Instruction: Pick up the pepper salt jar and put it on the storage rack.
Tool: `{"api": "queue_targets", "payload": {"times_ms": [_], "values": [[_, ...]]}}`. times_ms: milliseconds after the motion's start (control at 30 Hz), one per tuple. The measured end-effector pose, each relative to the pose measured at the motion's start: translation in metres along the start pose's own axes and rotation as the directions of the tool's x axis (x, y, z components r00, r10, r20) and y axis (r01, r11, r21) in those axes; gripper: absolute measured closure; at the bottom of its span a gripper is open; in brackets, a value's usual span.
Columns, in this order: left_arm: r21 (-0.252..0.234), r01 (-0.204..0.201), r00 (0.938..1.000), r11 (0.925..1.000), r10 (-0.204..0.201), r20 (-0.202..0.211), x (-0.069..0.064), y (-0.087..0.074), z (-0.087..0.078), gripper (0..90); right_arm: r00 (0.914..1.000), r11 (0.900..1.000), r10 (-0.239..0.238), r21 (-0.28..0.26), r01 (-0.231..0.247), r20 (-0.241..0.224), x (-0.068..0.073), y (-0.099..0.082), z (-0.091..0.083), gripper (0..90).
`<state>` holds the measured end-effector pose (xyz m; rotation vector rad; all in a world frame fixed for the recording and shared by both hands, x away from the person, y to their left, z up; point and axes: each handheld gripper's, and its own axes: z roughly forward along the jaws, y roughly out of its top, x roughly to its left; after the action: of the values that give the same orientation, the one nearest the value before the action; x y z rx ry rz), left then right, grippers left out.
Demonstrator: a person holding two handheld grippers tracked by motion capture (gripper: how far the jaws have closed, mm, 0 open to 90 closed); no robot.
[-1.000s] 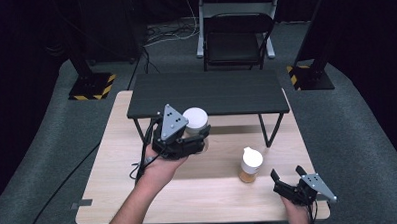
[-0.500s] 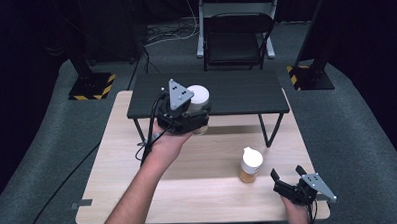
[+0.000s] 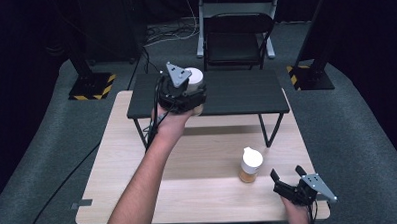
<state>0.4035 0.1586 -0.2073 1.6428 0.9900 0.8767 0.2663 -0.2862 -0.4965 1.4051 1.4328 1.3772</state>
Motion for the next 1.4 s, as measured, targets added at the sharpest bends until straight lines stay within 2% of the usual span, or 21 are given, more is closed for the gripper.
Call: {"api": "queue_targets", "payload": {"times_ms": [67, 200, 367, 833, 933, 1133, 1400], "values": [[0.001, -0.006, 0.9999, 1.0000, 0.006, -0.011, 0.001, 0.000, 0.003, 33.3, 1.0000, 1.0000, -0.002, -0.003, 0.002, 0.006, 0.001, -0.001, 0.000, 0.0], [-0.003, 0.022, 0.9991, 0.9997, -0.022, -0.036, 0.009, -0.001, 0.011, 33.3, 1.0000, 1.0000, 0.000, -0.007, 0.000, 0.006, 0.001, -0.001, 0.000, 0.0], [0.003, 0.039, 0.9971, 0.9992, -0.038, -0.066, 0.013, -0.003, 0.019, 33.3, 1.0000, 0.9999, 0.010, -0.003, -0.010, 0.001, 0.000, 0.000, 0.000, 0.0], [0.044, 0.064, 0.9959, 0.9970, -0.061, -0.067, 0.020, -0.008, 0.032, 33.2, 0.9997, 0.9996, 0.026, -0.011, -0.026, -0.004, -0.003, -0.002, -0.001, 0.0], [0.039, 0.082, 0.9946, 0.9958, -0.080, -0.066, 0.021, -0.010, 0.032, 33.3, 0.9999, 0.9999, 0.015, -0.002, -0.015, -0.004, -0.002, 0.000, 0.001, 0.0], [0.042, 0.089, 0.9944, 0.9952, -0.086, -0.062, 0.023, -0.009, 0.034, 33.2, 0.9999, 0.9999, 0.014, -0.003, -0.014, -0.005, -0.002, 0.000, 0.001, 0.0], [0.030, 0.076, 0.9944, 0.9966, -0.074, -0.075, 0.020, -0.013, 0.036, 33.0, 0.9997, 0.9997, 0.025, -0.002, -0.025, -0.009, -0.003, 0.000, 0.001, 0.0]]}}
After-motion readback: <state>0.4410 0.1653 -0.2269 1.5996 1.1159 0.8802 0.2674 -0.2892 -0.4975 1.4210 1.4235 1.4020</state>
